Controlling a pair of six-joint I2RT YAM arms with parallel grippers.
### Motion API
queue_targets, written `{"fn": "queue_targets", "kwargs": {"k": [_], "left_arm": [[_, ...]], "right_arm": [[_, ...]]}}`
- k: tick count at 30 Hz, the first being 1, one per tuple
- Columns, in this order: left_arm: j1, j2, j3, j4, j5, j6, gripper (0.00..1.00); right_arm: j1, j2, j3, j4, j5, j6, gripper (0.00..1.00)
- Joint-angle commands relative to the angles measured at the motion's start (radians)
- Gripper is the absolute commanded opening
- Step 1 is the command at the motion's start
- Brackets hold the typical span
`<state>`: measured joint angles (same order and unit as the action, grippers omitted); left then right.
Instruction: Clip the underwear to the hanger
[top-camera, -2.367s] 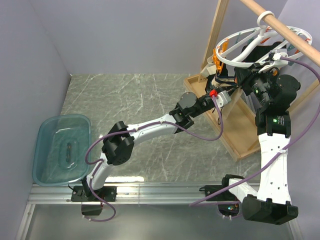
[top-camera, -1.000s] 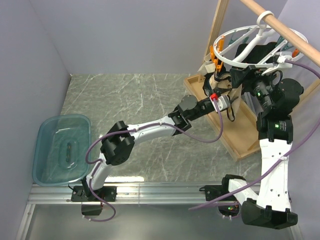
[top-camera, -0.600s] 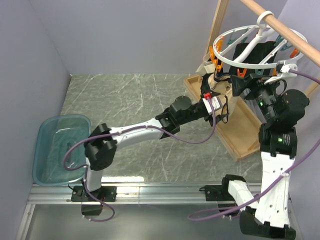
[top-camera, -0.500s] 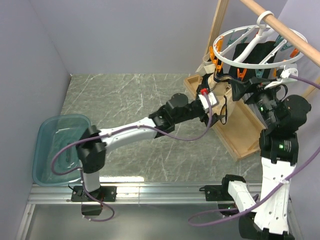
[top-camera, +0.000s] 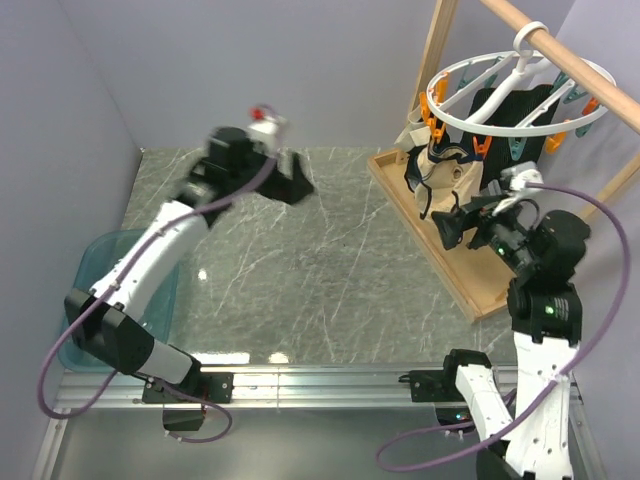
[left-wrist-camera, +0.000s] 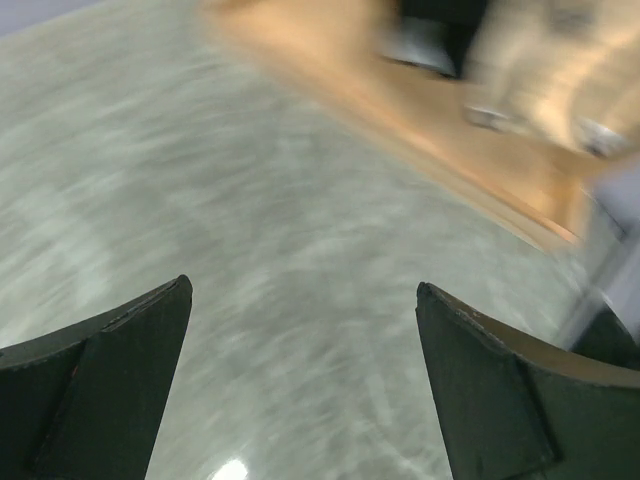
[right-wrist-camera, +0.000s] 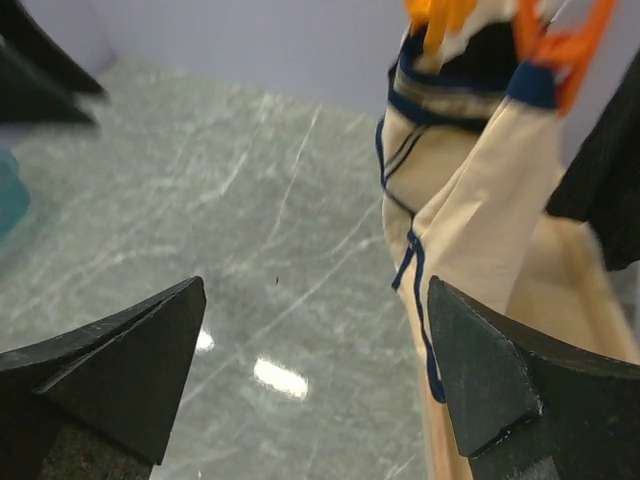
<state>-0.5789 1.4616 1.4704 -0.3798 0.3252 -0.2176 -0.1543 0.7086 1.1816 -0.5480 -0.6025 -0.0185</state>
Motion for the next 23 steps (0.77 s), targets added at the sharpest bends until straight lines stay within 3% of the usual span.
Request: {"fn": "queue_targets", "kwargs": {"k": [1,2,4,7,11,17,23], "left_arm": [[0.209,-0.046,0.054,-0.23,0.139,-0.029,0.99],[0.297,-0.026,0.063,-0.276,0.161,-0.005,0.99],[0.361,-0.033,0.038,-0.327,0.144,0.015,0.99],[0.438,-0.119,-0.064,-0.275,0.043,0.038,0.99],[0.444,-0.164,-0.157,-0.243,-0.061,0.057,0.99],[0.444,-0.248,-0.318,-0.159,-0.084,0.057,0.99],[0.444,-0.277,-0.352,-0.139,-0.084,0.093,0.99]], "right_arm": [[0.053,0.046,-0.081,-0.021,0.016,-0.067,0.98],[0.077,0.054,-0.106,-0.009,0.041,-0.073,0.98],[0.148,0.058,-0.176,0.034,0.116,-0.081,0.99],[0.211,0.071,-0.256,0.072,0.18,-0.081,0.99],[0.223,0.046,-0.33,0.089,0.214,-0.086,1.0],[0.226,-0.026,-0.411,0.071,0.24,-0.087,1.0],[0.219,-0.089,-0.432,0.056,0.276,-0.075,1.0]]}}
